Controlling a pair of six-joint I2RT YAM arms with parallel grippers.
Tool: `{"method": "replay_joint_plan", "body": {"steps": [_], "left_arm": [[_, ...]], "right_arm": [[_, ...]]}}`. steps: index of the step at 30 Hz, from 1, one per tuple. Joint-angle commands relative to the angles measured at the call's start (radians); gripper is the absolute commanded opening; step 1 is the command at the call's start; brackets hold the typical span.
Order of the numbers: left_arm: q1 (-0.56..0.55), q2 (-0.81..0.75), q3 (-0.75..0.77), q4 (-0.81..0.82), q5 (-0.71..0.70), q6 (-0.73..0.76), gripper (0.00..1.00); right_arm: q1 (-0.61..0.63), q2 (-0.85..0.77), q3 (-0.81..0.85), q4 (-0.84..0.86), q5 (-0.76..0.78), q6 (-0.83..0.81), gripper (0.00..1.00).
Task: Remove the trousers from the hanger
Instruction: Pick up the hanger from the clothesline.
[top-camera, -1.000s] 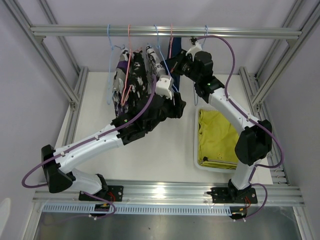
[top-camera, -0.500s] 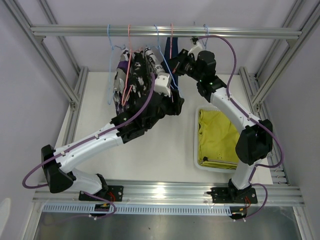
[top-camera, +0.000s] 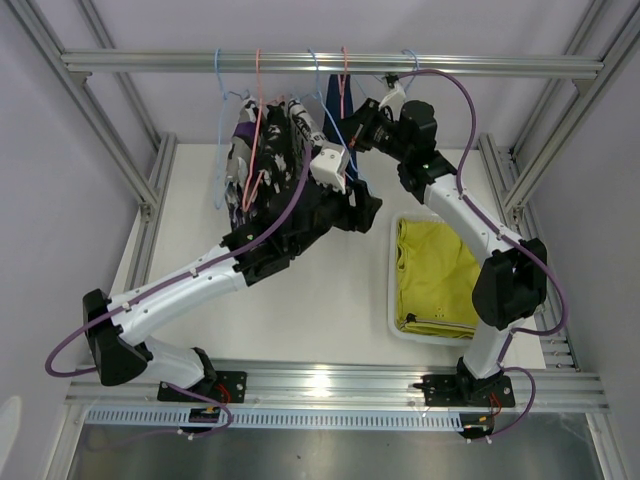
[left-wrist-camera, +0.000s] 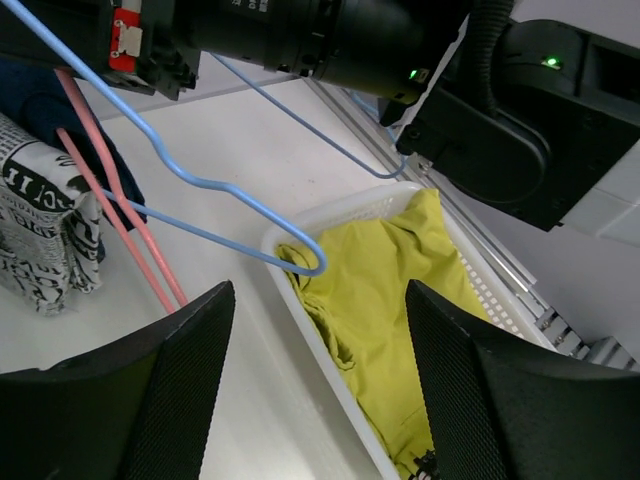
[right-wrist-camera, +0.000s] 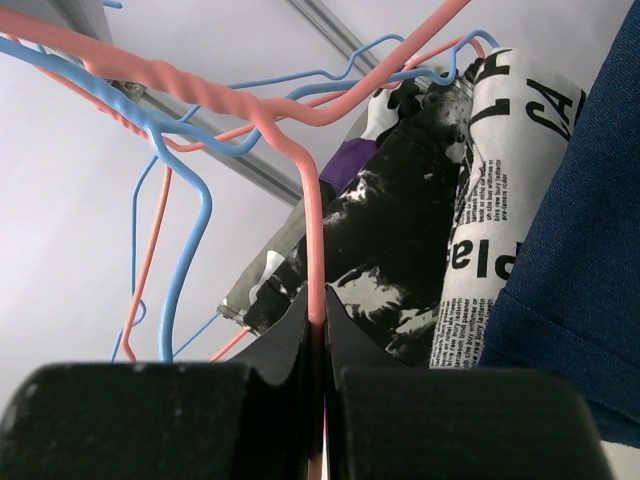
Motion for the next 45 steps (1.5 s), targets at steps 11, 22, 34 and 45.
{"method": "replay_joint_plan", "body": {"steps": [11, 22, 34, 45], "left_arm": [[0.005, -0.036, 0.054, -0.103, -0.059, -0.08, 0.8], [0.005, -0.063, -0.003, -0.055, -0.134, -0.08, 0.71], [0.005, -0.01, 0.022, -0.051, -0.2, -0.056, 0.49], [0.005, 0.01, 0.022, -0.09, -0.222, -0.065, 0.37]], "right_arm": [[0.057, -0.012, -0.012, -0.118, 0.36, -0.092, 0.0], [0.125, 0.002, -0.014, -0.119, 0.512, -0.103, 0.0], [0.154, 0.022, 0.011, -0.135, 0.549, -0.137, 0.0], [0.165, 0.047, 0.024, -0.15, 0.546, -0.165, 0.0]]}}
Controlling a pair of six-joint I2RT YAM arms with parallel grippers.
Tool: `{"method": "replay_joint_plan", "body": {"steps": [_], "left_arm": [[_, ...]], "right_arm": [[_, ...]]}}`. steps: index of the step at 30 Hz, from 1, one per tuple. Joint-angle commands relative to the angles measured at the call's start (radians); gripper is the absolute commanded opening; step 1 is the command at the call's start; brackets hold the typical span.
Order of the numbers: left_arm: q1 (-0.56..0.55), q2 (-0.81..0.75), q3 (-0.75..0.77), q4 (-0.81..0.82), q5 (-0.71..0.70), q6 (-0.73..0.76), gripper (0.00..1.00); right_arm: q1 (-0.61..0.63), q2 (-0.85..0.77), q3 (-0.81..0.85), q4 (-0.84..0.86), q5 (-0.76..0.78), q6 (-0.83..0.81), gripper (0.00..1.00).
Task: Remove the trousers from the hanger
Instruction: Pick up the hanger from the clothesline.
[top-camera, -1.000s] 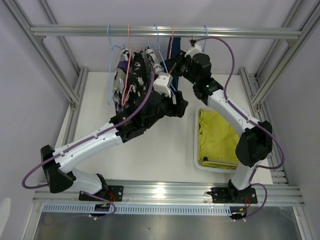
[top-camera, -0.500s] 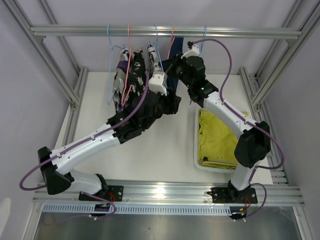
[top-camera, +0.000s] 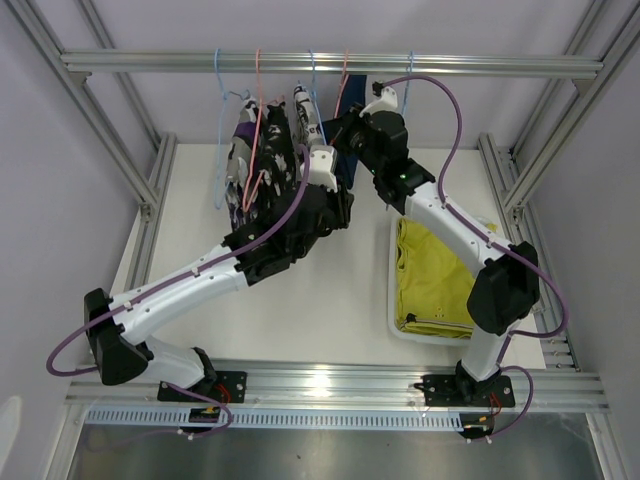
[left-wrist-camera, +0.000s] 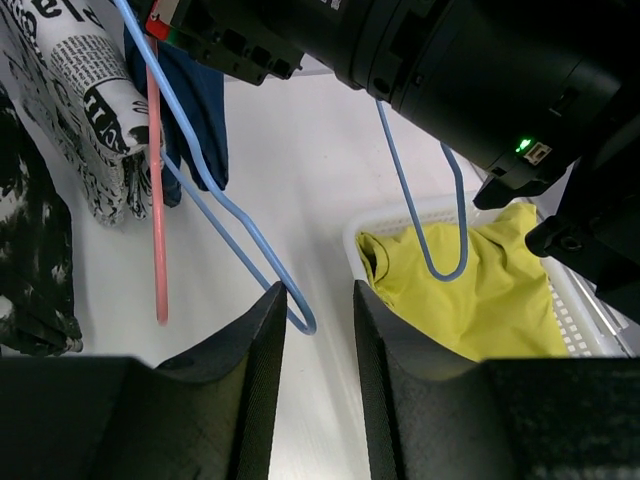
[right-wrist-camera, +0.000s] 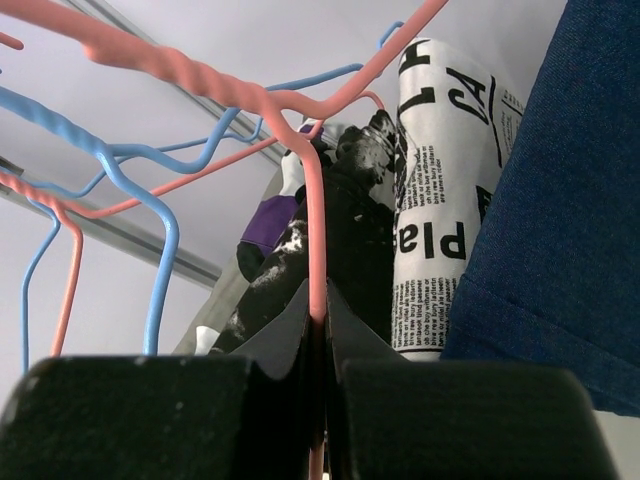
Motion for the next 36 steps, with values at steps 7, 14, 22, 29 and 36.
{"method": "replay_joint_plan", "body": {"steps": [7, 14, 22, 29, 36], "left_arm": [[0.005, 0.004, 0.017, 0.015, -0.009, -0.014, 0.13], [0.005, 0.005, 0.032, -0.004, 0.0, -0.008, 0.01], [0.005, -0.004, 0.065, -0.09, 0.014, -0.007, 0.01], [0.005, -0.104, 0.049, -0.161, 0.009, -0.004, 0.01], [0.005, -0.168, -0.013, -0.201, -0.027, 0.022, 0.01]], "right_arm": [[0.005, 0.05, 0.003, -0.071, 0.027, -0.067, 0.0], [0.002, 0.05, 0.0, -0.068, 0.009, -0.064, 0.0], [-0.01, 0.051, -0.003, -0.074, 0.0, -0.067, 0.0], [-0.049, 0.047, 0.009, -0.093, -0.02, -0.061, 0.0], [-0.07, 0.052, 0.066, -0.165, -0.051, -0.055, 0.0]]}}
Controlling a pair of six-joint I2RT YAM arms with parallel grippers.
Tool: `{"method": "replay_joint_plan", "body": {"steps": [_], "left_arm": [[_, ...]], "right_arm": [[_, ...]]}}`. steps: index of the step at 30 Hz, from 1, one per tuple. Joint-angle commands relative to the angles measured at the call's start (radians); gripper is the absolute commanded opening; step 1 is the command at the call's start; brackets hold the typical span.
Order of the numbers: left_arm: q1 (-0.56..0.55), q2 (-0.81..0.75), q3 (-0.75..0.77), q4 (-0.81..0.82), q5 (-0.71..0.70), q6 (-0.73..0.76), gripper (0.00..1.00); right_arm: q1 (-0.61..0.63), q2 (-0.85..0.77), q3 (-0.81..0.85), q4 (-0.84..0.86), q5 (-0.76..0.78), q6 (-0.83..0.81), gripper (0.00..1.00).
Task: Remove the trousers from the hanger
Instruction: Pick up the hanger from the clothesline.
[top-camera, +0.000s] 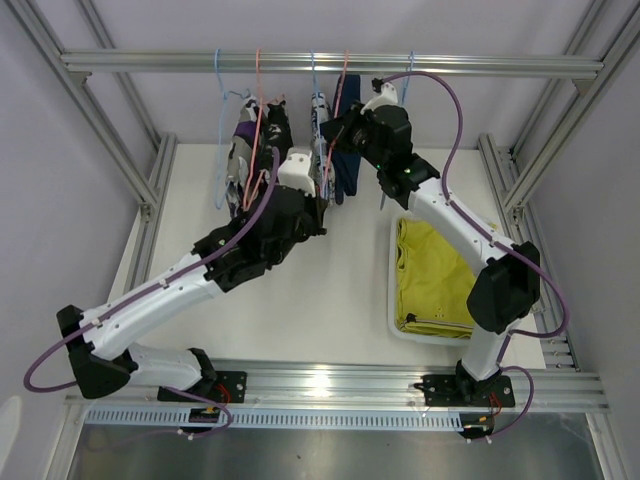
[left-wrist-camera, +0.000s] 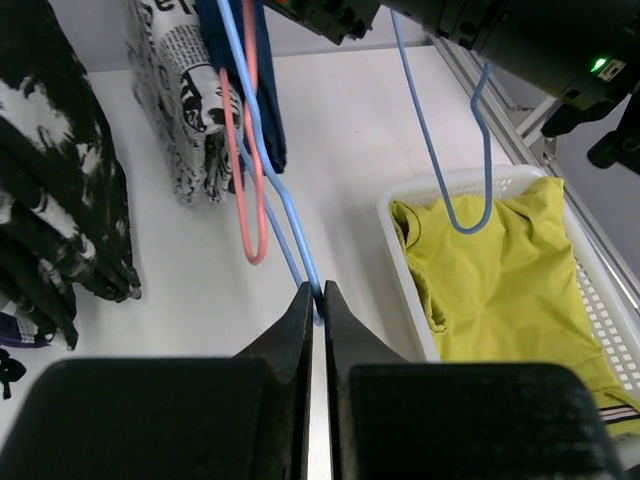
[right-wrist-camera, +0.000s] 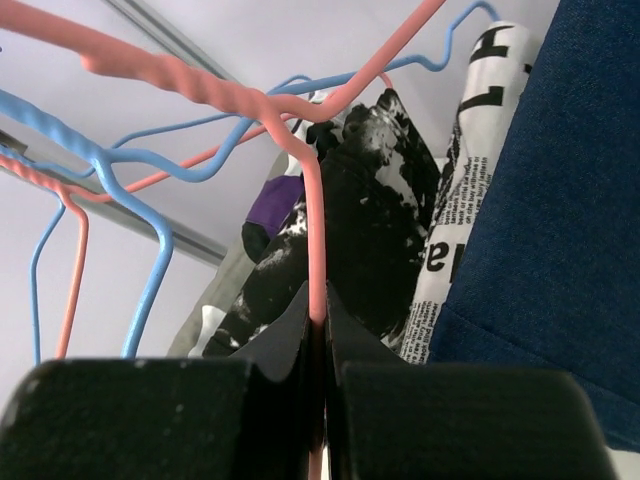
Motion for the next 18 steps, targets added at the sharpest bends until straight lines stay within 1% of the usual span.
{"method": "replay_joint_plan", "body": {"steps": [1, 11, 18], "left_arm": [[0.001, -0.078, -0.041, -0.018, -0.02, 0.033, 0.01], [0.003, -0.151, -0.157, -0.036, -0.075, 0.036, 0.01], [0.003, -0.158, -0.223, -0.026, -0.08, 0.014, 0.01]], "right_arm": [[-0.046, 0.045, 0.04, -0.106, 0.024, -0.046, 0.0], [-0.082, 0.049, 0.093, -0.152, -0.036, -0.013, 0.0], [-0.107, 0.072, 0.145, -0.155, -0.076, 0.03, 0.0]]}}
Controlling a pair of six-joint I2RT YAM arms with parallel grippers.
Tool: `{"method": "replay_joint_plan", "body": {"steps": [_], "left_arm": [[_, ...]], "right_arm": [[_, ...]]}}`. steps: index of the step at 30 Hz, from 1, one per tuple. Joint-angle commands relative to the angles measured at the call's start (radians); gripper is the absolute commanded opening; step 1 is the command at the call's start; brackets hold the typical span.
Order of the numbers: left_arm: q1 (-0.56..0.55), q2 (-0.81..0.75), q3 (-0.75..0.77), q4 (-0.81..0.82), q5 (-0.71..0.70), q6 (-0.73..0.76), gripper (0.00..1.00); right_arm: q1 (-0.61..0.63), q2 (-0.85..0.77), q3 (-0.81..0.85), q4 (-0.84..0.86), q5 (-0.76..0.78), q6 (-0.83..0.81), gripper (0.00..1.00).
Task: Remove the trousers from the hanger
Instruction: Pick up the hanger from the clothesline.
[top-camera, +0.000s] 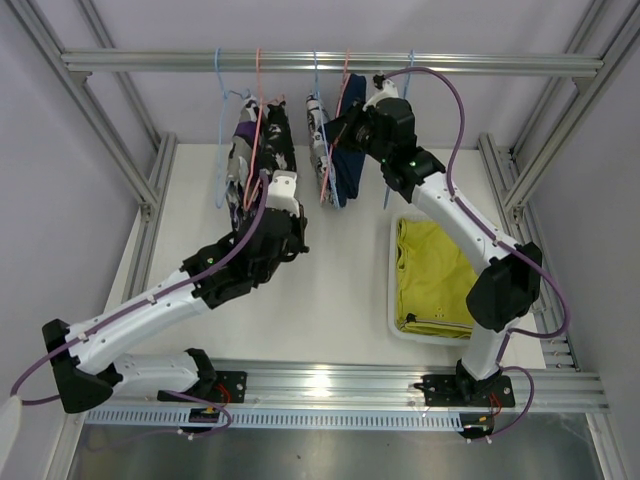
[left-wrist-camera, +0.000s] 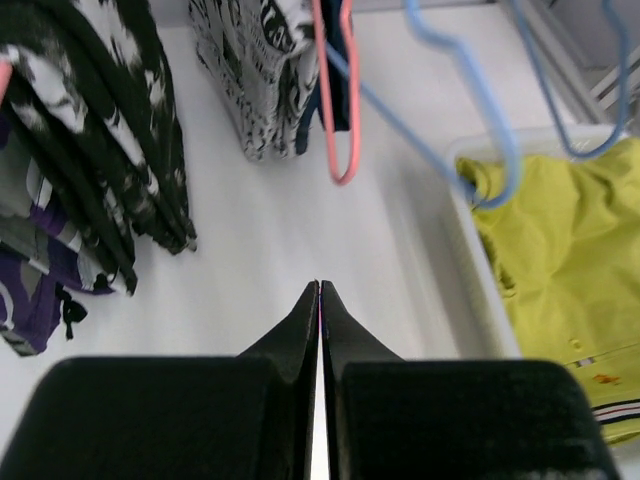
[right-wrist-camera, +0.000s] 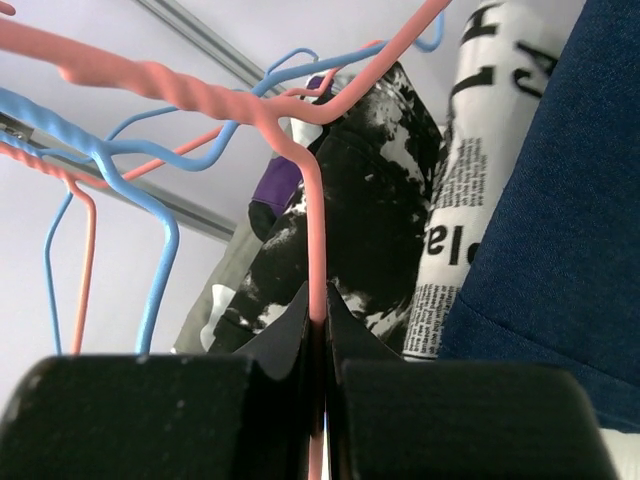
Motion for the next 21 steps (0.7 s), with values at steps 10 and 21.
{"method": "replay_joint_plan", "body": {"steps": [10, 21], "left_arm": [[0.001, -0.032, -0.074, 0.001, 0.012, -0.037, 0.01], [0.001, -0.115, -0.102, -0.025, 0.039, -0.065, 0.01]], "right_arm": [[-0.095, 0.091, 0.118, -0.057, -0.022, 0.017, 0.0], [-0.099, 0.056, 0.099, -0.034, -0.032, -0.005, 0.0]]}}
